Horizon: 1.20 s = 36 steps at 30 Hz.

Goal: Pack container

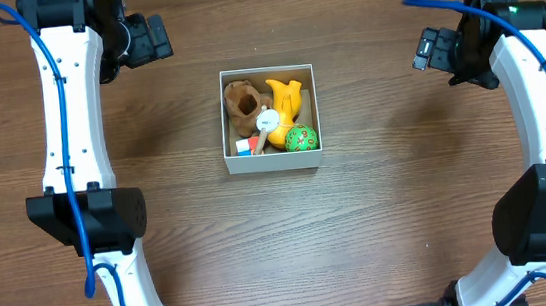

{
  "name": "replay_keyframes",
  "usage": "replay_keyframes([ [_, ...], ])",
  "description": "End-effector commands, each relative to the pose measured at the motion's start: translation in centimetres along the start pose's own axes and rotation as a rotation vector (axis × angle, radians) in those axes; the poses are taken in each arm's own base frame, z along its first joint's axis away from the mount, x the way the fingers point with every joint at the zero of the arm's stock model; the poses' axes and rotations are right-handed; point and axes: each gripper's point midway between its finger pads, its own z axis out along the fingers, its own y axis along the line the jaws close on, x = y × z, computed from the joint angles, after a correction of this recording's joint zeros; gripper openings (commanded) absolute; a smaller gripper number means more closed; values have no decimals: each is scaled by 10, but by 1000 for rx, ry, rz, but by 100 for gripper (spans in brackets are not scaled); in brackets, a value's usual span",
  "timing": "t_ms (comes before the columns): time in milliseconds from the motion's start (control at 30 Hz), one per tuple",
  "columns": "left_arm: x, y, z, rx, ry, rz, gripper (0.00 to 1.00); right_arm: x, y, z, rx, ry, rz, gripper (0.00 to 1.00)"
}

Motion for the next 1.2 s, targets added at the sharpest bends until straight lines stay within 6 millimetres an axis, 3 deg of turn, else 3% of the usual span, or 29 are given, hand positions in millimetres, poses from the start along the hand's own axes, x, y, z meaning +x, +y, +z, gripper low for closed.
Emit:
replay_keyframes([
  [0, -2, -4, -6, 16, -16, -7, 100, -10, 4, -18, -23, -54, 5, 100],
  [300, -2, -4, -6, 16, -16, -7, 100, -9, 4, -18, -22, -53, 5, 100],
  [367, -2, -4, -6, 16, -16, -7, 100, -10, 4, -25, -27, -68, 5, 100],
  [467, -2, -4, -6, 16, -16, -7, 100, -14, 6, -50, -47, -127, 3, 100],
  [667, -2, -4, -6, 16, -16, -7, 100, -4, 31, -151, -157, -342, -56, 100],
  [700, -2, -4, -6, 17, -16, -7, 100, 8, 44, -187, -212, -415, -95, 100],
  [800, -2, -4, -6, 16, -16, -7, 100, 35, 64, -241, -306, -518, -167, 100],
  [900, -2, -4, -6, 16, -16, -7, 100, 59, 70, -300, -395, -671, -214, 100],
  [1033, -2, -4, -6, 16, -16, -7, 100, 97, 62, -363, -550, -795, -253, 100],
  [1167, -2, -4, -6, 16, -16, -7, 100, 128, 39, -396, -640, -880, -257, 100],
])
